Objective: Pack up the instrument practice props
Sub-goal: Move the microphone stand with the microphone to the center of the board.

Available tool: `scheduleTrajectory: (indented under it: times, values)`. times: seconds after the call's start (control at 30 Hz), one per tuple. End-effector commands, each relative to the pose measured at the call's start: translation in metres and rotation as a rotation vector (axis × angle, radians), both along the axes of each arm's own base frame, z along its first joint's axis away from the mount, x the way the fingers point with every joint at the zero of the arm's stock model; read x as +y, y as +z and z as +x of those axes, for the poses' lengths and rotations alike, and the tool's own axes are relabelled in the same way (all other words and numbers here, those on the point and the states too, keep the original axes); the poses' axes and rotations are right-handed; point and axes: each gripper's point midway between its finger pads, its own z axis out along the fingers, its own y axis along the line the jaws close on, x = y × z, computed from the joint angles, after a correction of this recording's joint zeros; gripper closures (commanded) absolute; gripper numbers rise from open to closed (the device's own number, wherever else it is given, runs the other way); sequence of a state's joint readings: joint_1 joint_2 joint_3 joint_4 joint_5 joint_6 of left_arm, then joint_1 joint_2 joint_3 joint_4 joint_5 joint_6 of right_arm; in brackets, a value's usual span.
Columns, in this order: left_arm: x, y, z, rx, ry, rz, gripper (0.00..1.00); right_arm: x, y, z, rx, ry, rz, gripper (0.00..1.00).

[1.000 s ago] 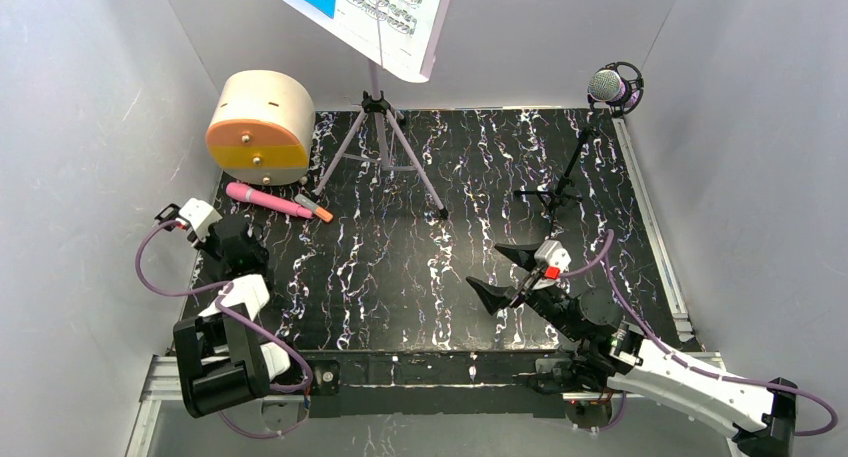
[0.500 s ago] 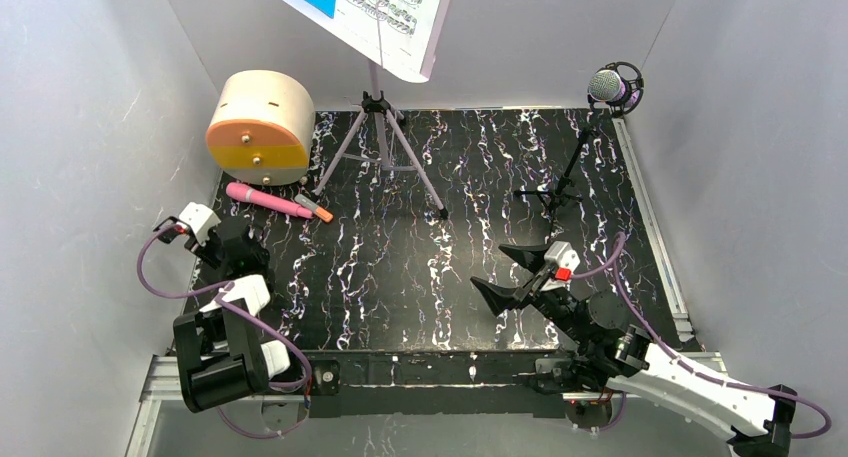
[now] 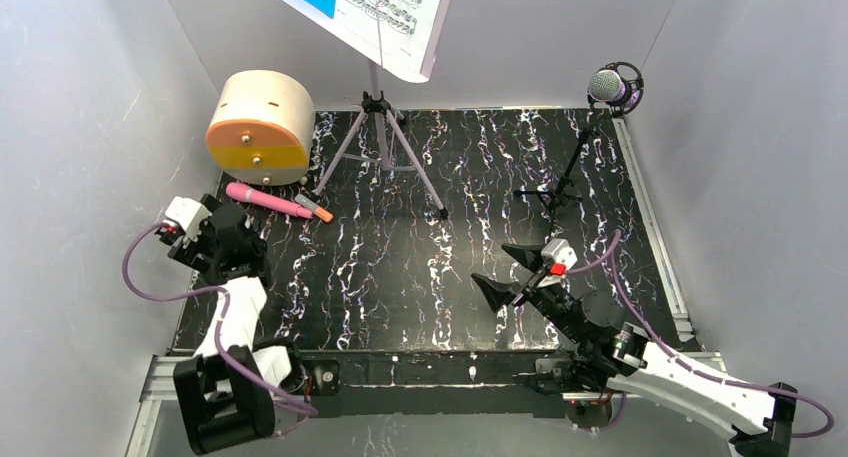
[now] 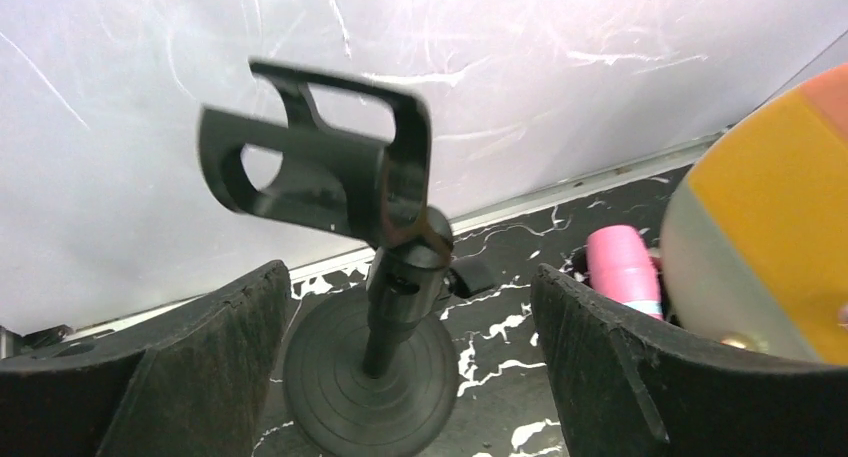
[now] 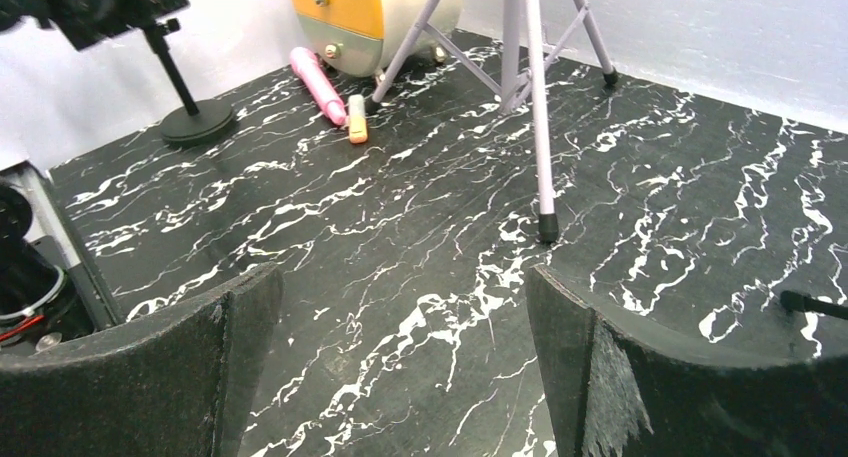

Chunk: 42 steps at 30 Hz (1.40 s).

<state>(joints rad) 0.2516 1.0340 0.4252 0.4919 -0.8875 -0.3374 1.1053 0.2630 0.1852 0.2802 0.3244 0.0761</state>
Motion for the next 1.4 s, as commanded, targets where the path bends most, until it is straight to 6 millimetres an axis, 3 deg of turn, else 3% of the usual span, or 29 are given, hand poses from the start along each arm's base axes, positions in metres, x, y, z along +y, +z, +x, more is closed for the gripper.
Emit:
scheduleTrajectory:
  times: [0.0,0.13,0.27,0.37,0.5,0.7,0.8,1.0,1.23,1.37]
  values:
    - [-0.005,0.033,-0.018,-0.017,0.074,-0.022,0.12,-0.011,0.020,0.011,0.018,-0.088,0.047,0.01]
    - [-0.018,0.058,-0.020,-0.001,0.024,-0.021,0.12,-0.017,0.024,0.019,0.074,-0.153,0.060,0.01]
    - [-0.042,0.085,-0.003,0.010,-0.159,0.000,0.10,-0.018,0.026,0.026,0.111,-0.199,0.010,0.01]
    - [-0.069,0.105,0.011,0.004,-0.343,0.036,0.02,-0.011,0.026,0.032,0.134,-0.212,-0.060,0.01]
    - [-0.107,0.122,0.020,-0.024,-0.540,0.073,0.02,0.007,0.016,0.041,0.186,-0.216,-0.194,0.01]
    - [-0.169,0.126,0.029,-0.037,-0.856,0.082,0.02,0.020,-0.004,0.072,0.216,-0.303,-0.371,0.01]
    - [-0.200,0.121,0.029,-0.023,-1.004,0.056,0.02,0.015,-0.010,0.095,0.246,-0.331,-0.363,0.01]
    - [-0.238,0.118,0.011,-0.020,-1.182,0.051,0.02,-0.036,0.004,0.141,0.259,-0.464,-0.254,0.01]
    - [-0.281,0.112,-0.004,0.000,-1.412,0.034,0.02,-0.124,0.017,0.177,0.240,-0.715,-0.143,0.02]
    - [-0.295,0.115,-0.013,-0.016,-1.485,0.034,0.01,-0.167,0.028,0.192,0.223,-0.813,-0.027,0.03]
